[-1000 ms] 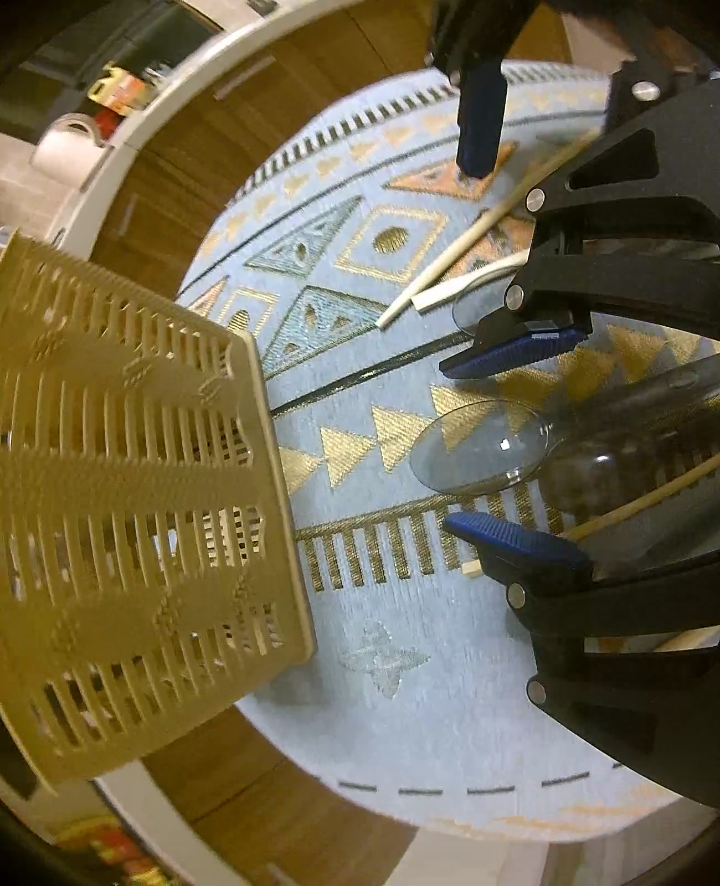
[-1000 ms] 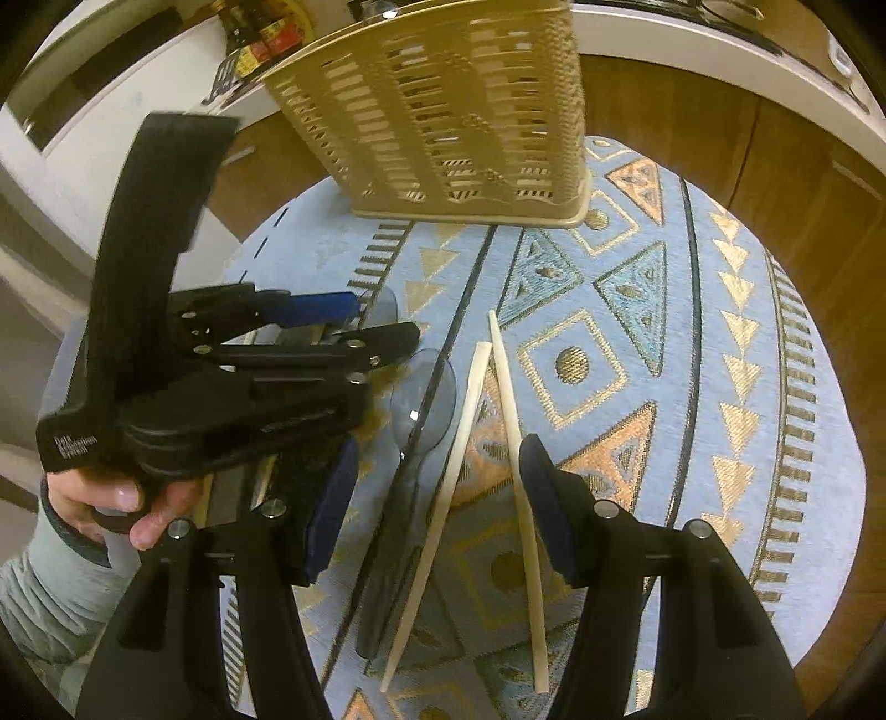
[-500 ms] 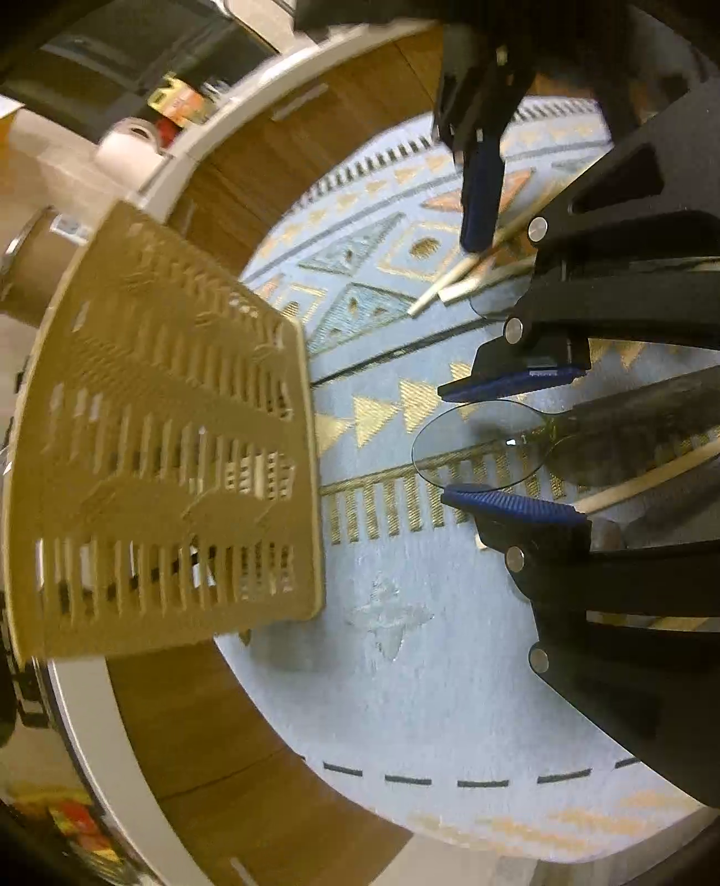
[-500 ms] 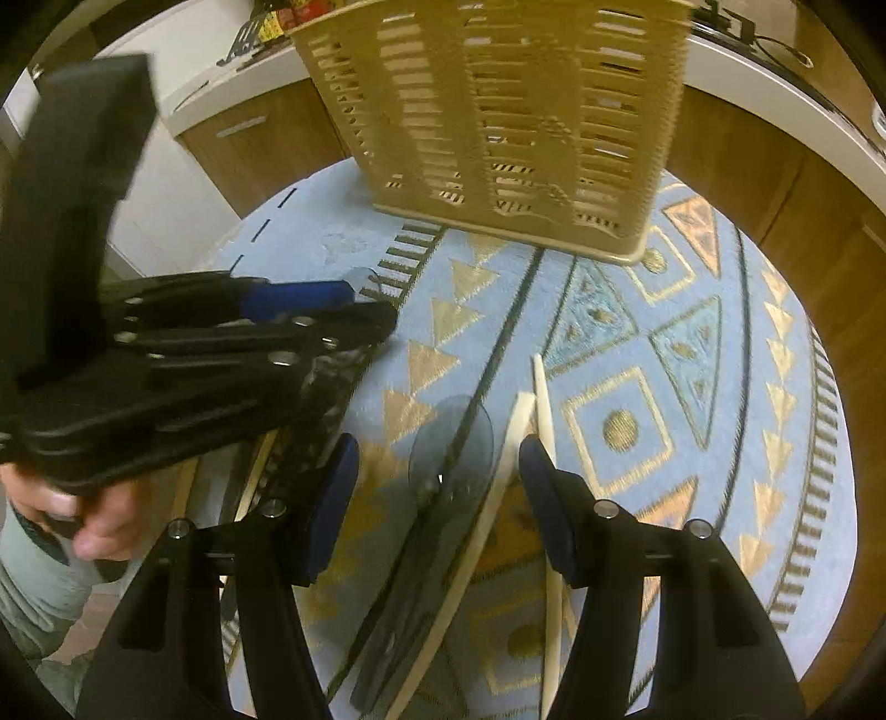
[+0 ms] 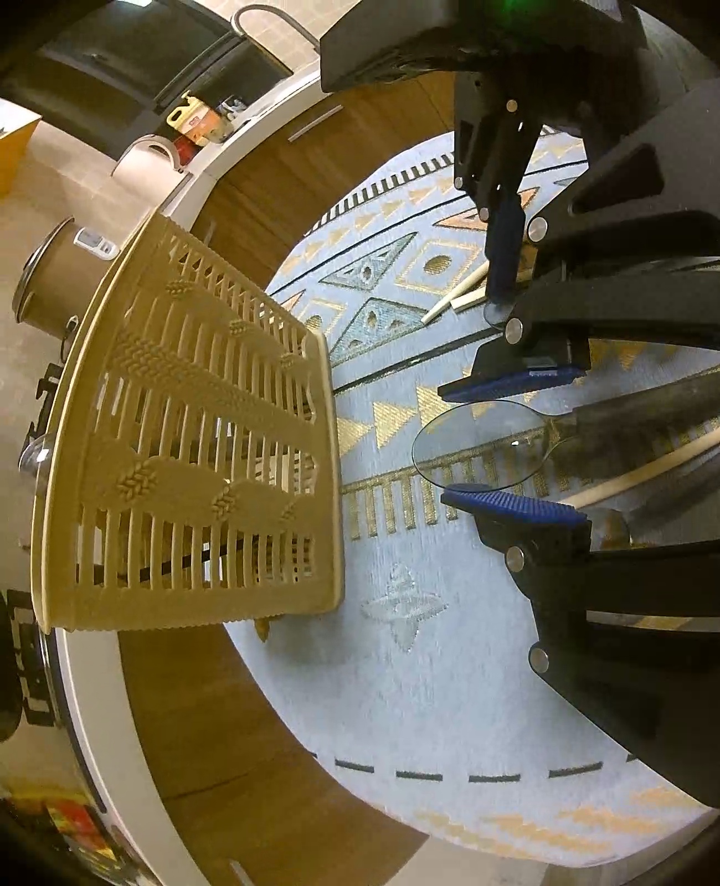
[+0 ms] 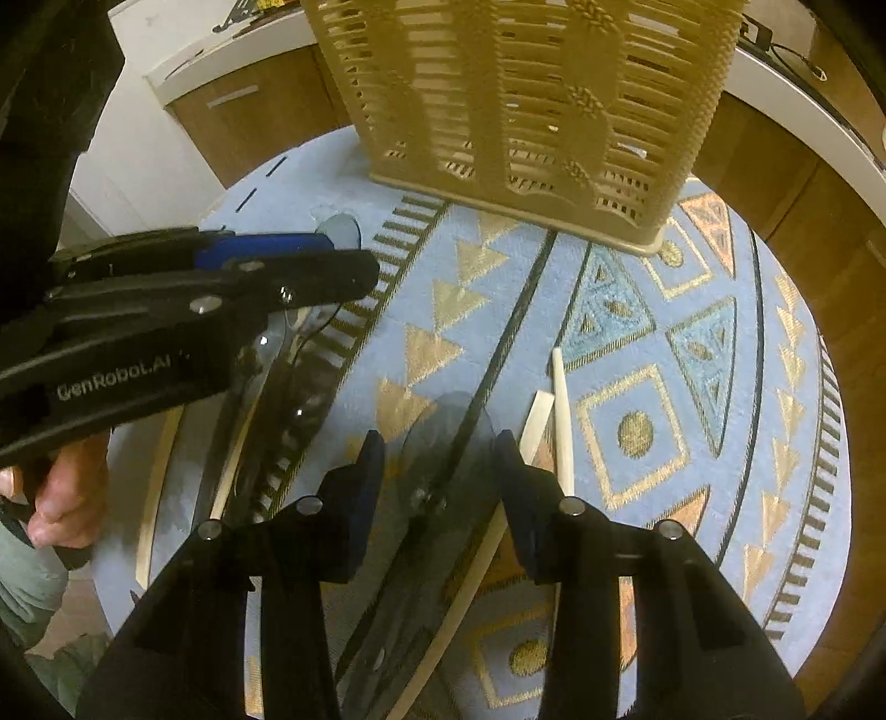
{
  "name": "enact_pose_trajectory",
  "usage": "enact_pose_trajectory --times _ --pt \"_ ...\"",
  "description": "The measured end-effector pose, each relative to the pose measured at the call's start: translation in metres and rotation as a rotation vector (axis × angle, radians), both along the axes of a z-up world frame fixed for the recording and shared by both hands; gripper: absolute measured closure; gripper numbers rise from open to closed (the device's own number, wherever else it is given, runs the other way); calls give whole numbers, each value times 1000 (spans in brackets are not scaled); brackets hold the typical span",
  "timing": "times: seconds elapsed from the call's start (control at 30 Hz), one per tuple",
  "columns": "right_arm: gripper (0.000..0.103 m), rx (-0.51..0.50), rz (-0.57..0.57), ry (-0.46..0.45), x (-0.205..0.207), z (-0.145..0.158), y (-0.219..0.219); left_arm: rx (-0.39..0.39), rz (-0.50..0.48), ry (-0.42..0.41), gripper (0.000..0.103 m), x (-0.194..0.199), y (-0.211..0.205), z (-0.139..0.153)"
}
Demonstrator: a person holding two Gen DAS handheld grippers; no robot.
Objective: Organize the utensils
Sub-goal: 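Grasp a clear plastic spoon with the left tool while the right tool grasps another spoon, then lift the spoon with the left tool while the right tool carries its spoon over the basket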
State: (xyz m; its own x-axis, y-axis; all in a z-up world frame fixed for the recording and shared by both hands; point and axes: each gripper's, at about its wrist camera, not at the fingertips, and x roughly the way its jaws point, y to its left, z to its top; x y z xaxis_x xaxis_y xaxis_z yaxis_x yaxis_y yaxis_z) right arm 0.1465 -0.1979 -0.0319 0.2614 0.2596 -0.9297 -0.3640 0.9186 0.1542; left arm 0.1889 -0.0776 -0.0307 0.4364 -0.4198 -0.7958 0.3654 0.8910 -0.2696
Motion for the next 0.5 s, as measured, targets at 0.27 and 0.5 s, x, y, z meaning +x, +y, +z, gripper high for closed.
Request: enact_pose_trajectory --times 0.27,0.5 --pt "72 -83 10 -37 -14 4 3 3 6 -32 73 -6 0 5" --pt "73 30 -4 -186 -38 44 -13 -48 22 -163 73 -21 18 39"
